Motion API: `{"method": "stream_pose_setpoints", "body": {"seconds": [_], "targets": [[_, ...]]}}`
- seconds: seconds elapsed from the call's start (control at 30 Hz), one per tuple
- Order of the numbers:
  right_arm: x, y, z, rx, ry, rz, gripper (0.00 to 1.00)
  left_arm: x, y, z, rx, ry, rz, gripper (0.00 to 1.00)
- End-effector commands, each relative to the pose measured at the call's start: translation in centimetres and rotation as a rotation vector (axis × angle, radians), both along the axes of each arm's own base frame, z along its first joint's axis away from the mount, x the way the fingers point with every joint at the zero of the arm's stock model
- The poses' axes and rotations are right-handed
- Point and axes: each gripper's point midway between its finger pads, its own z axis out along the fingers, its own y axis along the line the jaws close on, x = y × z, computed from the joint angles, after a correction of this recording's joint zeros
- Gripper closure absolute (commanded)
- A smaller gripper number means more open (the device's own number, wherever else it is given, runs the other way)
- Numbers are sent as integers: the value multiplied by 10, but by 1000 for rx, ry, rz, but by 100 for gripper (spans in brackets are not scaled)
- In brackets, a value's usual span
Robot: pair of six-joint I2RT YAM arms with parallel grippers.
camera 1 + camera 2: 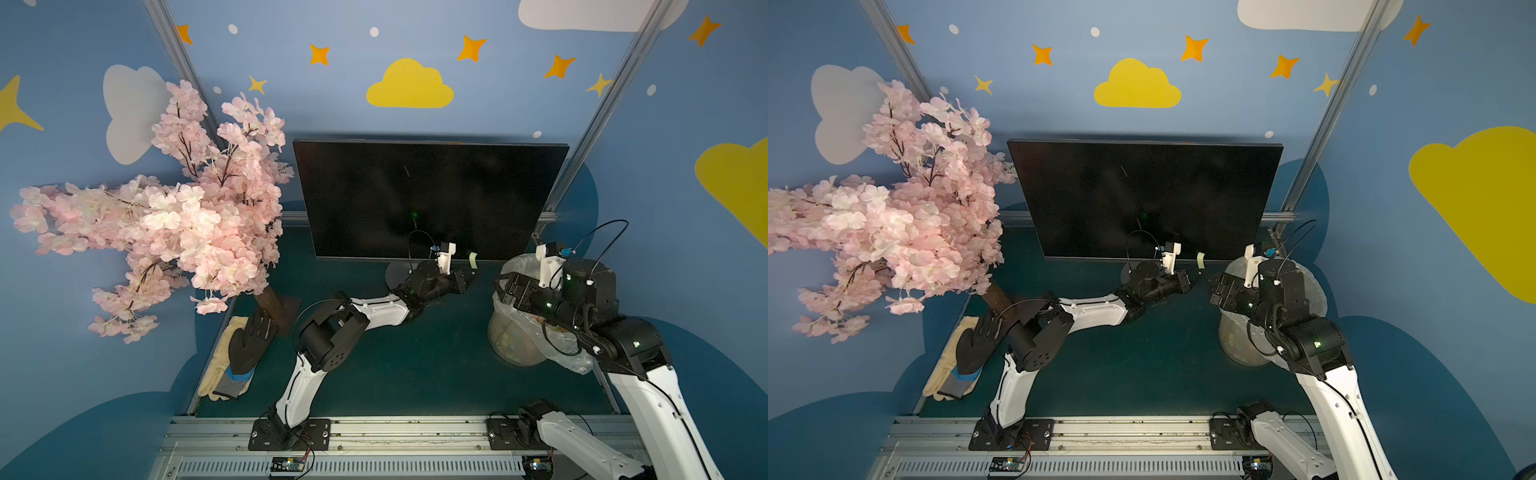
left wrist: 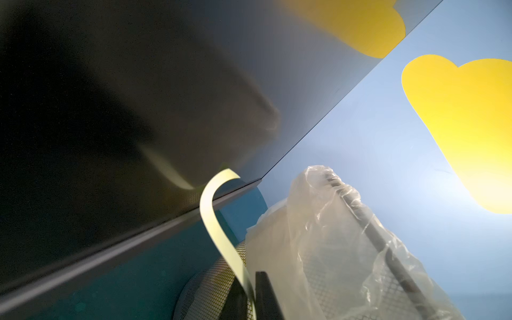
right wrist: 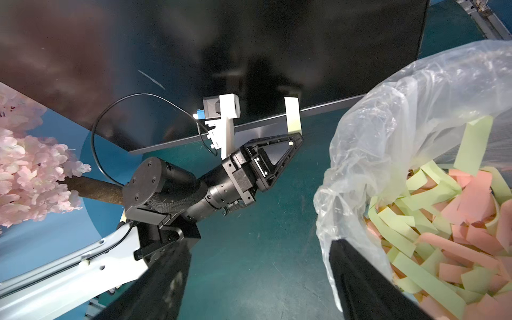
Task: Remove the sticky note from the monitor
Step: Tear off the sticky note from the monitor.
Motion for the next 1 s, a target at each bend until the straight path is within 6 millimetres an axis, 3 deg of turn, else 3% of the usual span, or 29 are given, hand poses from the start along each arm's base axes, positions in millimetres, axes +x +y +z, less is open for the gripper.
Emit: {"method": "stream_pose_setpoints", "body": {"seconds": [0.0,0.37,0.7,0.97], "targets": [[-4,-4,-3,-14,4,-4,16,13,7,-14,15,31,41,97],[-7,-6,-8,-15,8,-9,16,-8,13,-2,-23,55,3,98],[-12,-8,-7,-10,2,-9,15,-40,22,34,-63,34,-36,97],[-18,-13,1,-4,-20,-20,15,-56,27,66,-42,-22,-58,97]]}}
